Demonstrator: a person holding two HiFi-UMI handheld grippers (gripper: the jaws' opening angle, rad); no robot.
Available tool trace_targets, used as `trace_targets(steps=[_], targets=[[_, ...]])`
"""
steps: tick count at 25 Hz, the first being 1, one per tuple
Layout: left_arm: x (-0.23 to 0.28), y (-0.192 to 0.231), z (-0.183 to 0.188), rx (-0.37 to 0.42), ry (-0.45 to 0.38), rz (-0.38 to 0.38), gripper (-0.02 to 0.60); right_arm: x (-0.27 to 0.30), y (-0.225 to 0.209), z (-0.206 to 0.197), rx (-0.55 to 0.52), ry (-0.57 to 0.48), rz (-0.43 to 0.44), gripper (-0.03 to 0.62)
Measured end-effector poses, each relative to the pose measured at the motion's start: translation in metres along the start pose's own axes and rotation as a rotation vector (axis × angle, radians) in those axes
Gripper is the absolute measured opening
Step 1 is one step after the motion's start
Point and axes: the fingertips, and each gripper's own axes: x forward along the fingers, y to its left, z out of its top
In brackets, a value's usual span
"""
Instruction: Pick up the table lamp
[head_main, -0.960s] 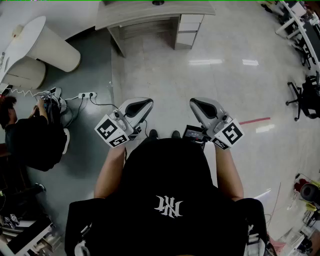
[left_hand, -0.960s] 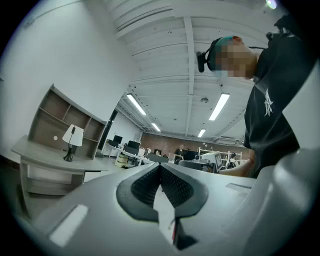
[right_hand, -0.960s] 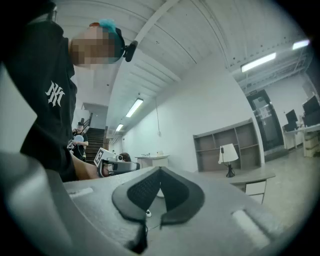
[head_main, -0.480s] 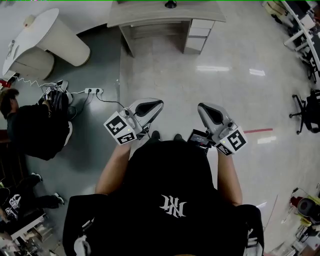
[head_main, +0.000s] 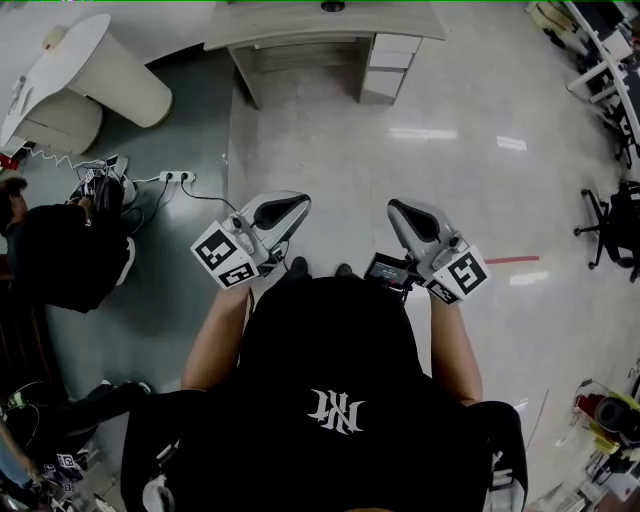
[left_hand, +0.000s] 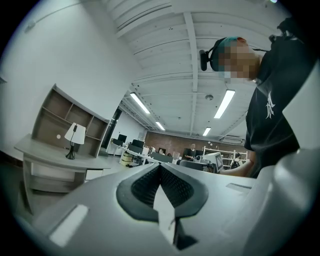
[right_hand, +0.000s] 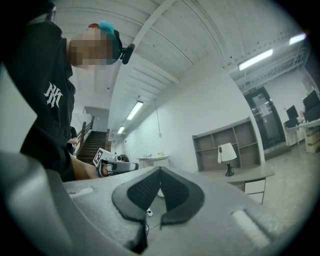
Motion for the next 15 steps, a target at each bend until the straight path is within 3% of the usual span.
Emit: trace_targets(steps=[9,15], targets=[[0.019,-0.012,-0.023,-0.025,0.053,0.024,0.003,-0.019,-0.015,-0.016,0.033,0.025,0.028,0.002],[0.033,0.019,-0.021,-0.054,0.043,0.044,0.002,-0.007,-0.039,-0.026,0.052,0.072,0.023,0.002]])
